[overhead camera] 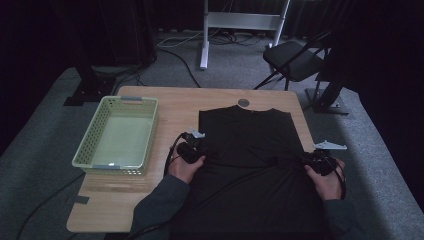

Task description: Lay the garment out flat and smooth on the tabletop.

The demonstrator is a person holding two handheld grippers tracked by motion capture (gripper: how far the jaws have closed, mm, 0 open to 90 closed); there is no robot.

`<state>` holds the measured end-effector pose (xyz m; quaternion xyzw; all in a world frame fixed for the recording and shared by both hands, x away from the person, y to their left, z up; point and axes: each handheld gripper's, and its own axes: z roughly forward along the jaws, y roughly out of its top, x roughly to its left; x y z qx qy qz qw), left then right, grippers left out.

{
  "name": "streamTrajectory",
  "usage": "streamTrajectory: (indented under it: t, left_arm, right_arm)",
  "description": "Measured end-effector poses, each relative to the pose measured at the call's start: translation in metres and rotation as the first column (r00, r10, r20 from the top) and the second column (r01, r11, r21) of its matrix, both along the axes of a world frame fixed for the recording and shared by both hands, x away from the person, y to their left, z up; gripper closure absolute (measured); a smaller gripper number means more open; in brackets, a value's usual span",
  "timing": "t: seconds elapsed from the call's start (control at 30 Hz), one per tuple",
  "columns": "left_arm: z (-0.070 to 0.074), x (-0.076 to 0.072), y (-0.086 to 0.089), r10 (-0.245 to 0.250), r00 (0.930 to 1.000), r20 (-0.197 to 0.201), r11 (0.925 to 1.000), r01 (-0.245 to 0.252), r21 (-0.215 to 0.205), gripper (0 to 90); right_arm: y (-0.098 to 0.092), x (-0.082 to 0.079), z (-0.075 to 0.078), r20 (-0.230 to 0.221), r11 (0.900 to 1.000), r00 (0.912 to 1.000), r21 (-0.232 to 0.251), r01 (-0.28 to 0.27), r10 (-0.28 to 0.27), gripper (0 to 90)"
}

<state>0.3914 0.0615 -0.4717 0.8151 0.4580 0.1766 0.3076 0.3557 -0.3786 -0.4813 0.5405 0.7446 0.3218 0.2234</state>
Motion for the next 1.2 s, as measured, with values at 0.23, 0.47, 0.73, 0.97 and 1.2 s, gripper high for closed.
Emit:
streamTrajectory:
  t: [0.23, 0.47, 0.73, 0.97, 1.2]
  left_arm:
    - [0.007, -0.006, 0.008, -0.007, 0.9994, 0.035, 0.9989, 0.009, -0.045, 54.4]
    - [0.017, -0.021, 0.003, -0.080, 0.9931, 0.085, 0.9960, 0.083, -0.033, 53.7]
    - [0.006, -0.024, -0.009, -0.127, 0.9889, 0.078, 0.9906, 0.122, 0.062, 54.8]
    - [0.004, -0.022, -0.006, -0.072, 0.9956, 0.061, 0.9928, 0.065, 0.100, 70.9]
    - [0.009, -0.023, 0.008, -0.031, 0.9970, 0.071, 0.9937, 0.024, 0.110, 83.3]
  right_arm:
    - [0.004, -0.009, 0.003, -0.015, 1.000, 0.9998, 0.005, 0.013, -0.013, 53.3]
    - [0.016, -0.045, 0.008, 0.018, 0.999, 0.9988, 0.026, -0.046, 0.046, 50.2]
    - [0.015, -0.065, 0.001, 0.008, 0.998, 0.9985, -0.011, -0.055, 0.055, 49.1]
    - [0.010, -0.064, -0.002, 0.011, 0.999, 0.9990, -0.021, -0.043, 0.043, 51.8]
    - [-0.004, -0.064, -0.002, 0.017, 1.000, 0.9998, -0.029, -0.010, 0.011, 53.7]
